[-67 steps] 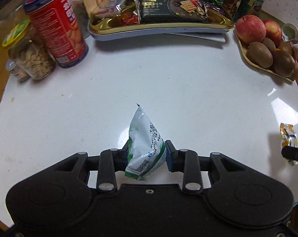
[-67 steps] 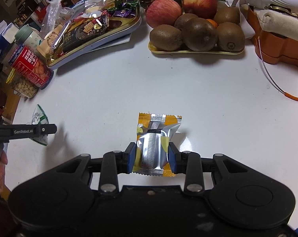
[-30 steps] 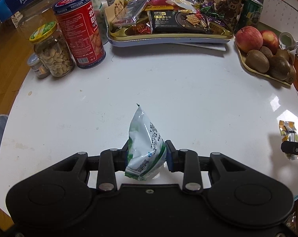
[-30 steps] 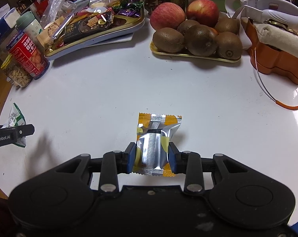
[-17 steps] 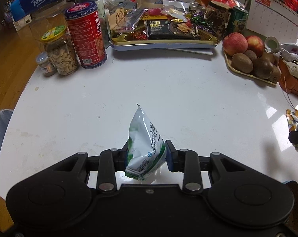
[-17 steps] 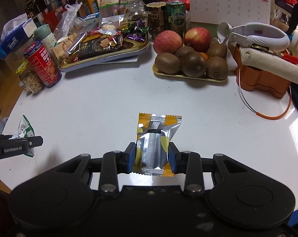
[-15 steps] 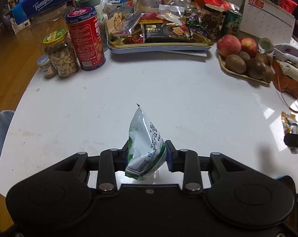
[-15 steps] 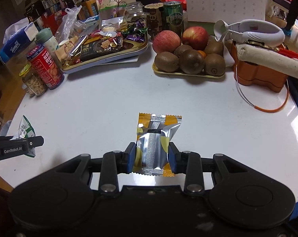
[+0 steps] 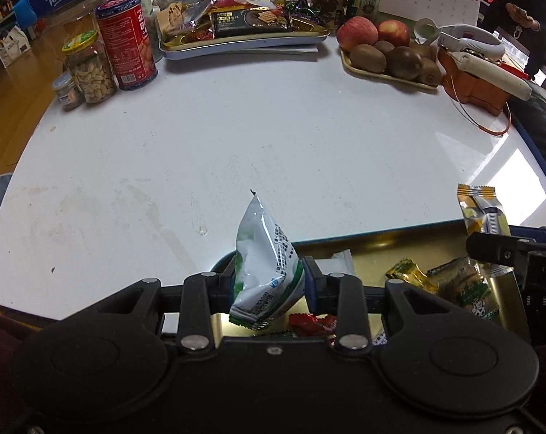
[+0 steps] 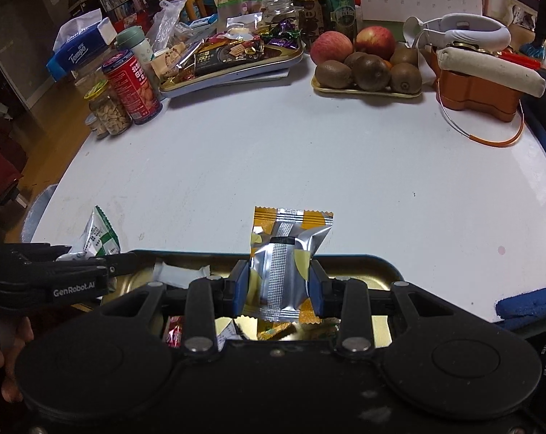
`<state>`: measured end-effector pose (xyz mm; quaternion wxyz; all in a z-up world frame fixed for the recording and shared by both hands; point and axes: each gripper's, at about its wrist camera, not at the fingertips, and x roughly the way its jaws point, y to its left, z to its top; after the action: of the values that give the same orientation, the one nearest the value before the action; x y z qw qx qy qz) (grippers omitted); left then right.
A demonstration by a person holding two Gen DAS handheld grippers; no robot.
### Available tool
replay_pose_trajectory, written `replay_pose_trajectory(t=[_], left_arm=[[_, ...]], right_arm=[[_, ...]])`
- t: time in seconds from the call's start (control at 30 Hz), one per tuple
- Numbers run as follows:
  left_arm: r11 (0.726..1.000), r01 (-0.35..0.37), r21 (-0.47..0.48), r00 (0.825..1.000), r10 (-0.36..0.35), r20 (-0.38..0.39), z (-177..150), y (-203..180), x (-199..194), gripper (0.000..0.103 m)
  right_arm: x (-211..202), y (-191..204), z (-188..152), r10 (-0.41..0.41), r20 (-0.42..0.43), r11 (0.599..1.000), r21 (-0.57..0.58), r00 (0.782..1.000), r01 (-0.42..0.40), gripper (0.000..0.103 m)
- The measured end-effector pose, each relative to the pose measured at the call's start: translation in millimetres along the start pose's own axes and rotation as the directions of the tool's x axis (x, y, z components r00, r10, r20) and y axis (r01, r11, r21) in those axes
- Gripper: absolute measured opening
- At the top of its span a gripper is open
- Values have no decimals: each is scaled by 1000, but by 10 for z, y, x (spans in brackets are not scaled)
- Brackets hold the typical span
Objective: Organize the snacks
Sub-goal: 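Carry the green-and-white packet and yellow candy in both grippers to the gold tray, then open both grippers over the gold tray to release both snacks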
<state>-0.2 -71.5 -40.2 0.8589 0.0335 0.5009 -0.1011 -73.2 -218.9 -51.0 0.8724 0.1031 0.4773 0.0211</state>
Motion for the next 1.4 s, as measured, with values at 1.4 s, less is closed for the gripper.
replay_pose_trajectory(t=[1.4], left_arm=[[999,-1,-44,997,-2,-78,-155,-130,27,58]], right_arm=[[41,75,-185,-41,-27,999,28,999,42,50]])
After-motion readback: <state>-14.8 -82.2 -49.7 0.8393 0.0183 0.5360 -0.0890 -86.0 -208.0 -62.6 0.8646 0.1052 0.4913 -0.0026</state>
